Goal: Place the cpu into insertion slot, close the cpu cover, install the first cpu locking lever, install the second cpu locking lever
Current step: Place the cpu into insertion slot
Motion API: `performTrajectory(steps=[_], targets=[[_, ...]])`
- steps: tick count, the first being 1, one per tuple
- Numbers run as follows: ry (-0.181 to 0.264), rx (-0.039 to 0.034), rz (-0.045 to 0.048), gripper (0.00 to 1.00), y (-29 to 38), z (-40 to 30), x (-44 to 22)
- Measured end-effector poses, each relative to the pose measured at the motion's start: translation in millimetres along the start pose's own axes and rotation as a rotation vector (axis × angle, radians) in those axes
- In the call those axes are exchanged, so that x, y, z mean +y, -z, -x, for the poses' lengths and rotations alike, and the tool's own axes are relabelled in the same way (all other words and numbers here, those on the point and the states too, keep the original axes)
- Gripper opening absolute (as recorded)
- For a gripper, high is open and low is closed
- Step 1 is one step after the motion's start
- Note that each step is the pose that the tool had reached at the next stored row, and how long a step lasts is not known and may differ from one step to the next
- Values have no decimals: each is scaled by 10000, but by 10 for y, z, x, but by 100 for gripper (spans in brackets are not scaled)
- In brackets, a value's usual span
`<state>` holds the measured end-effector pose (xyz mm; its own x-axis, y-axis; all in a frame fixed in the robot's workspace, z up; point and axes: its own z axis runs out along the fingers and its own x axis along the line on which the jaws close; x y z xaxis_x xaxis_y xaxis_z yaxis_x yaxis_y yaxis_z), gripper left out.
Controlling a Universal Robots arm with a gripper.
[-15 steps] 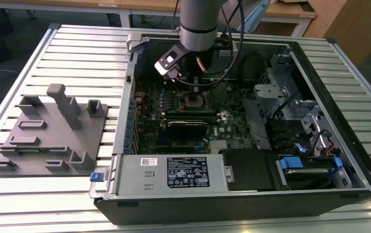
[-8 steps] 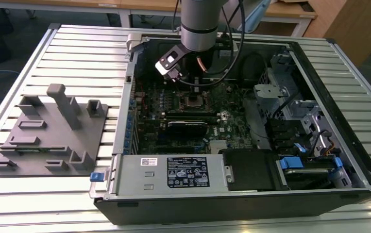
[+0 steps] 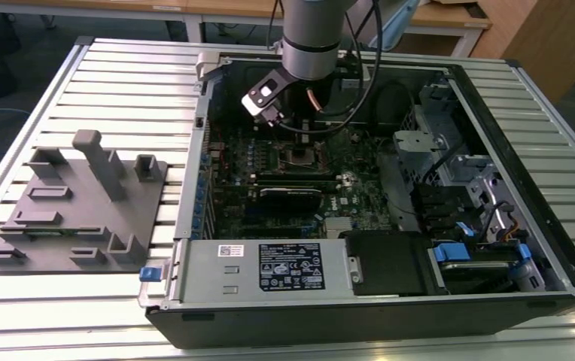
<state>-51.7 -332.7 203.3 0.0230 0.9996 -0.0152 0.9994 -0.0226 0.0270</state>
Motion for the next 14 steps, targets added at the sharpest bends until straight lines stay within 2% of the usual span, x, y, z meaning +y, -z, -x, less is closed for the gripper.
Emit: performTrajectory(steps=[9, 14], targets=[[-3, 1, -1, 10, -14, -2, 21], [-1, -9, -8, 10, -45, -3, 20]])
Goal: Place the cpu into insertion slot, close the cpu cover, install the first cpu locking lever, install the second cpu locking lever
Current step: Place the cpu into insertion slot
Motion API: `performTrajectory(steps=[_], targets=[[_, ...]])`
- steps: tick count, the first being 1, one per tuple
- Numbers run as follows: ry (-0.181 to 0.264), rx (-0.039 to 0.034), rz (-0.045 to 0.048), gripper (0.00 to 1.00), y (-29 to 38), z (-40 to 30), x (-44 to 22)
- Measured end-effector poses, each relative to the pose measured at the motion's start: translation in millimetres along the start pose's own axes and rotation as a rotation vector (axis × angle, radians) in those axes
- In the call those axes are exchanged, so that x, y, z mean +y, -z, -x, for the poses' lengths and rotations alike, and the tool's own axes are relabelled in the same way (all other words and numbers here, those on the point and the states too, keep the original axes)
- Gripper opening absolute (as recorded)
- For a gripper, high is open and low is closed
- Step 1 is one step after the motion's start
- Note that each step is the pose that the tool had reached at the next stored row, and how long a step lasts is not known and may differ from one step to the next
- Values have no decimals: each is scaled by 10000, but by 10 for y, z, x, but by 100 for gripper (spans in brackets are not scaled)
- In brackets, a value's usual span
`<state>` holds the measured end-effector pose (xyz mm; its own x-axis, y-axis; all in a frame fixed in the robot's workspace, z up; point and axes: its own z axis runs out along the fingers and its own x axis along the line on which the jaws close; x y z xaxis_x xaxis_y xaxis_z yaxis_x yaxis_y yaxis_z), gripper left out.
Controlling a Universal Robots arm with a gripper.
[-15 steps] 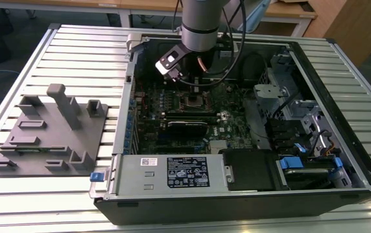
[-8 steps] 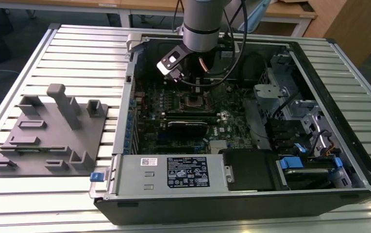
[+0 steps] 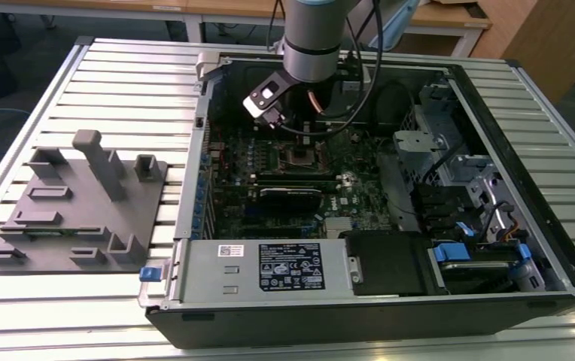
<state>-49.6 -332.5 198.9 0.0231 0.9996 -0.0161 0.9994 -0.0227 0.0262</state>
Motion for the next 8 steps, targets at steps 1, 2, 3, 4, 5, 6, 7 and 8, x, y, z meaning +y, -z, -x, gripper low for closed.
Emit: performTrajectory(steps=[1, 2, 3, 4, 5, 6, 7, 8], targets=[[0, -8, -4, 10, -7, 1, -1], [0, -8, -4, 10, -13, 2, -1], [-1, -4, -2, 10, -15, 1, -1], [-1, 1, 2, 10, -17, 0, -1], [-1, 4, 3, 10, -18, 0, -1], [-1, 4, 3, 10, -18, 0, -1], [-1, 3, 2, 10, -20, 0, -1], [-1, 0, 0, 10, -25, 0, -1]])
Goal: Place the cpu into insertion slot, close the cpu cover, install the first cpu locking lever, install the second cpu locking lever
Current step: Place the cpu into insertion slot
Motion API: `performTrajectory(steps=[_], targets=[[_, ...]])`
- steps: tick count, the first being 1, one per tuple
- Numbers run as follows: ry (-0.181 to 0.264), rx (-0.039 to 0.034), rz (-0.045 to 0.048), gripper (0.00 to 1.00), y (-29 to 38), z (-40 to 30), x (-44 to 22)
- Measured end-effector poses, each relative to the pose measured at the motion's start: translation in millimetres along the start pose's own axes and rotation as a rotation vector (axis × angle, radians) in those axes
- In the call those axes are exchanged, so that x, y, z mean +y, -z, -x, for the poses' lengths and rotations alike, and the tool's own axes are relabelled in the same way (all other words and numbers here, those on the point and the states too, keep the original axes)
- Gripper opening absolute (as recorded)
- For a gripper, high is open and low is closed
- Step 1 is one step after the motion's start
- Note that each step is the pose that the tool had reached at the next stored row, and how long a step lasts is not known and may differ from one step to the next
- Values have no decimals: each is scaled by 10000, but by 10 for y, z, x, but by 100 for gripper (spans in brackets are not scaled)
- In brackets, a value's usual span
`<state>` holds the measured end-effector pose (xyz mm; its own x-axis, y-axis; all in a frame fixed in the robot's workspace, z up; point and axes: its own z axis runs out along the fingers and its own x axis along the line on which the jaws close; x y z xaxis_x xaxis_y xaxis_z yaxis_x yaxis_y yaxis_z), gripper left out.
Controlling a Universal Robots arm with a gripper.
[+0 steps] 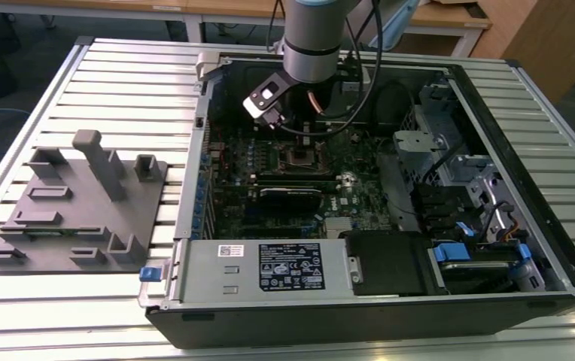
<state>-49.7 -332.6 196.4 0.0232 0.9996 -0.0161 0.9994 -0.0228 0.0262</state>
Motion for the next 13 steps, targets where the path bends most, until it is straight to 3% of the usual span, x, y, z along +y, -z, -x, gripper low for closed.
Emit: performTrajectory(steps=[9, 13], targets=[[0, -10, -5, 10, 5, 5, -3], [-1, 19, 12, 10, 56, -3, 4]])
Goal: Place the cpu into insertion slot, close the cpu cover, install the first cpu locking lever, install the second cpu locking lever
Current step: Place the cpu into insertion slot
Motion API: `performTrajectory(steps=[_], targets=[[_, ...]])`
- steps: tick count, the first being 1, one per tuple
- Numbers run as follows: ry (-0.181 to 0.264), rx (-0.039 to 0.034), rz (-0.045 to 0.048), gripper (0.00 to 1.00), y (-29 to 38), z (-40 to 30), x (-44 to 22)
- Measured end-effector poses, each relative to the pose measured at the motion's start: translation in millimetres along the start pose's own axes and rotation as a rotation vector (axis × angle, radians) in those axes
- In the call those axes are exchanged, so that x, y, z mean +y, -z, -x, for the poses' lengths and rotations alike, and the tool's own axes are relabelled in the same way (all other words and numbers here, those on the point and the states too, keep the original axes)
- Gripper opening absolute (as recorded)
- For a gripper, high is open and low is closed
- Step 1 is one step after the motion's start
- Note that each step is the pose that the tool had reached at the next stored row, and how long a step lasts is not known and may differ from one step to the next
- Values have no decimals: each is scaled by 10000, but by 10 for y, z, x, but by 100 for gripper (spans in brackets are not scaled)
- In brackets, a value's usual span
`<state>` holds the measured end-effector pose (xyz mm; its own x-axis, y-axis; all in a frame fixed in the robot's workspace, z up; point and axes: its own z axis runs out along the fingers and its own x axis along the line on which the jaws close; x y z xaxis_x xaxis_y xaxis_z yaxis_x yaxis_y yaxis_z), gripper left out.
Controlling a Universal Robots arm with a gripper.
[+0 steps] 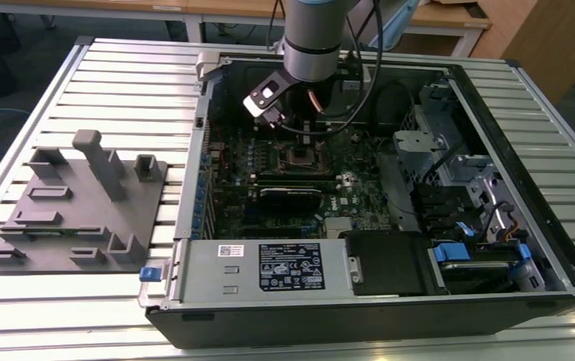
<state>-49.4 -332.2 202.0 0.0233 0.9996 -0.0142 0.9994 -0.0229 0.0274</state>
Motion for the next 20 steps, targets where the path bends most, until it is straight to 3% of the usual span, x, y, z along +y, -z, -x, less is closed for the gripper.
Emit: performTrajectory(steps=[4, 20], targets=[[1, -9, -5, 10, 64, 3, 1], [1, -15, -9, 10, 85, 4, 1]])
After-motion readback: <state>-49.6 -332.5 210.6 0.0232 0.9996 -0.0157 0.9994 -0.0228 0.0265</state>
